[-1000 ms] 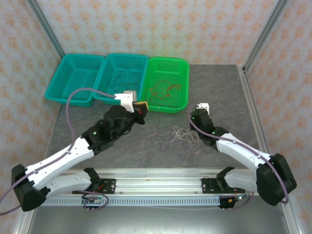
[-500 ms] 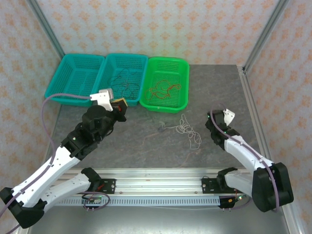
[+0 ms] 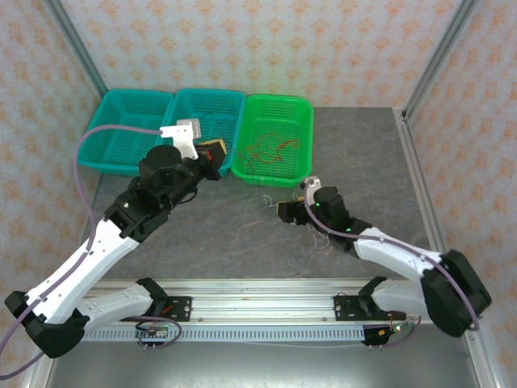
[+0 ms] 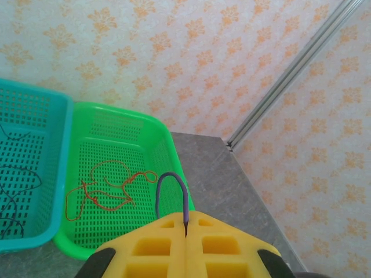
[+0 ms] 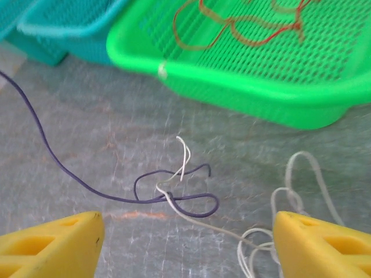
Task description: Untangle the cables
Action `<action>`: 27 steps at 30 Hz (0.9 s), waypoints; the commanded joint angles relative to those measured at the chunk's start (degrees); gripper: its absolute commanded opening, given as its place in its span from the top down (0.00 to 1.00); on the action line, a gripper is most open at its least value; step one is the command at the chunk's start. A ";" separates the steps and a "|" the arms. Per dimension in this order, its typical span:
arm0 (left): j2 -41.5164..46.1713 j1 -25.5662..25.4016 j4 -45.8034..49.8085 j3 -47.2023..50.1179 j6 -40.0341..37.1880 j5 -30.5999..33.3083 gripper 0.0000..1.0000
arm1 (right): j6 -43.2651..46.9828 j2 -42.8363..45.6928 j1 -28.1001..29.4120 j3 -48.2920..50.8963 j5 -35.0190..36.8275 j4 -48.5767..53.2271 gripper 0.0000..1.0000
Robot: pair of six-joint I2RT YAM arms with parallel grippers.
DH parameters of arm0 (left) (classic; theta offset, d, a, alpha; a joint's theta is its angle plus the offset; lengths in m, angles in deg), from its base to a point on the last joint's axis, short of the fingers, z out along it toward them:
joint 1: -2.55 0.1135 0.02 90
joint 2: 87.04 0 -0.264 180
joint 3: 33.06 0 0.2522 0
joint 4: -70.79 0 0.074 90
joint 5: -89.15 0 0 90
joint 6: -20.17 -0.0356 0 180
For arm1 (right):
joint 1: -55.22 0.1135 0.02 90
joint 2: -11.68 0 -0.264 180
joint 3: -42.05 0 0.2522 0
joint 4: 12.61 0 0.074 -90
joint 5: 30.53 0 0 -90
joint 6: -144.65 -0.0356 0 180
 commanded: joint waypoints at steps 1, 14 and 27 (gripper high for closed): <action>0.89 0.22 2.08 -2.76 -1.27 -0.25 1.00 | 3.03 -5.14 1.08 2.51 1.60 -11.82 0.23; 3.46 0.43 11.17 -7.48 -3.67 9.90 1.00 | 1.54 -22.58 1.44 -0.65 16.13 -21.95 0.72; 6.61 19.45 19.55 -15.97 -7.53 20.50 1.00 | -37.30 -15.48 -5.91 4.28 38.21 5.42 1.00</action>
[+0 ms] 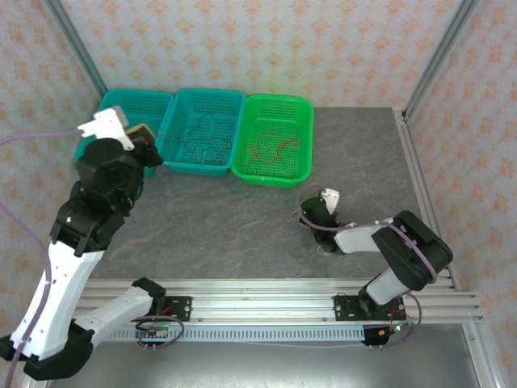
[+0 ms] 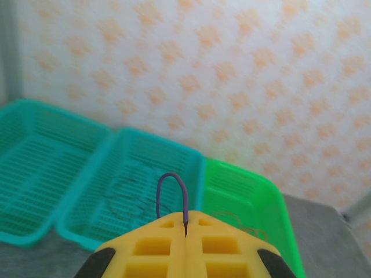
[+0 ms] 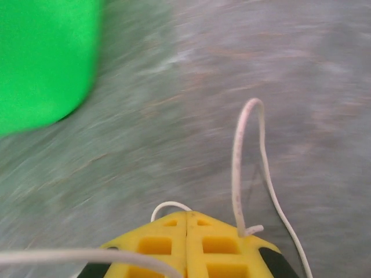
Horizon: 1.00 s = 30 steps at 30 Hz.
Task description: Untangle the cables
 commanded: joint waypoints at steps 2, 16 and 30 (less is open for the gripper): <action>-0.65 5.83 -0.06 -4.44 -2.14 1.14 1.00 | -12.83 3.42 -4.10 2.83 3.99 7.19 1.00; -22.98 14.41 -7.54 -28.47 -2.18 -12.35 1.00 | -7.18 11.97 -4.69 2.49 2.22 6.58 1.00; -51.36 16.39 -8.66 -41.60 -3.07 -23.83 1.00 | -3.91 24.71 -4.77 4.35 -0.05 12.26 1.00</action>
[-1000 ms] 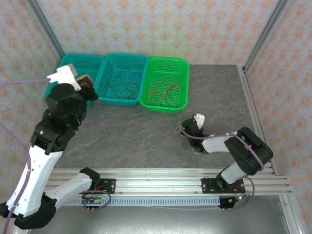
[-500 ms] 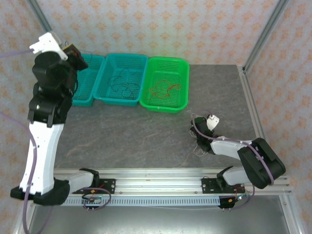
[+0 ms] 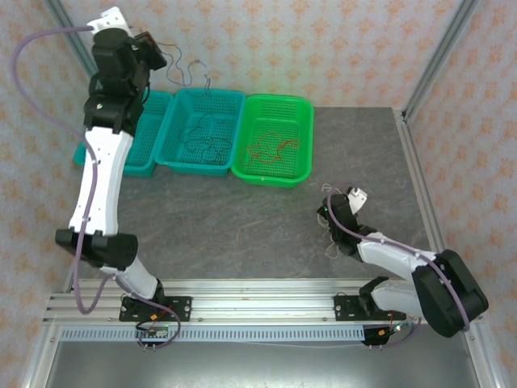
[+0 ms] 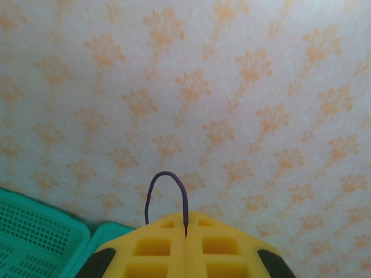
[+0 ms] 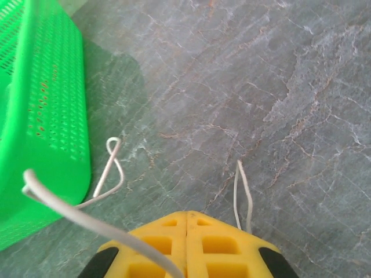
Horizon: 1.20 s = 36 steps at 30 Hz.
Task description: Untangle the cables
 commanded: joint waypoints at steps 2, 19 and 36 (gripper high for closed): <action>-7.42 0.43 1.36 0.91 -0.52 -4.82 1.00 | 2.43 5.24 -0.09 1.51 0.41 3.79 1.00; 22.09 -1.63 -11.95 35.15 7.22 -19.54 0.08 | 14.00 6.69 0.27 1.10 -26.21 0.93 1.00; 43.19 -35.48 -5.22 70.85 -28.83 -28.16 0.08 | 26.47 -6.08 8.15 -3.24 -48.03 -10.34 1.00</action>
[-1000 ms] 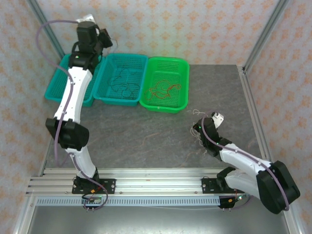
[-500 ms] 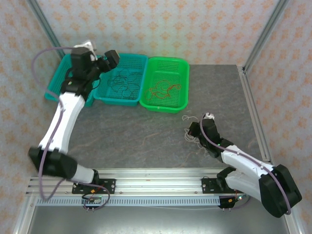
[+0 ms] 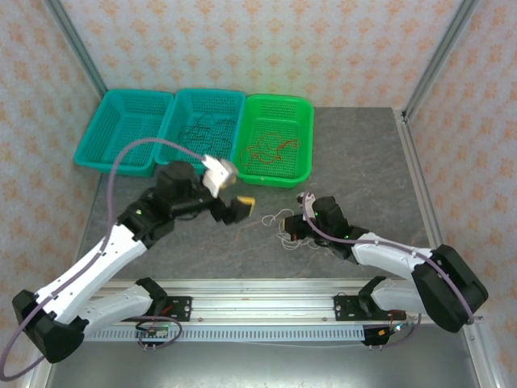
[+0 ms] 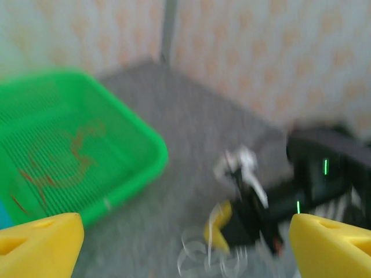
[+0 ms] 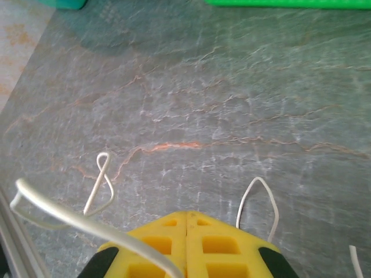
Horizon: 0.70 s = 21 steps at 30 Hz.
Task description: Untangle the cables
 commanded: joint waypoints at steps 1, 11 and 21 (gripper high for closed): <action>-0.92 -4.82 -1.69 3.12 -5.50 0.83 0.08 | 2.58 -1.30 0.78 -1.92 -3.94 -4.75 1.00; -20.40 -7.13 -20.17 7.59 3.26 9.18 0.19 | 3.26 -1.18 1.15 -2.96 -4.05 -3.20 1.00; -27.52 -7.03 -23.52 5.15 5.06 10.75 1.00 | 4.27 1.64 1.24 -1.47 -2.07 -2.67 0.99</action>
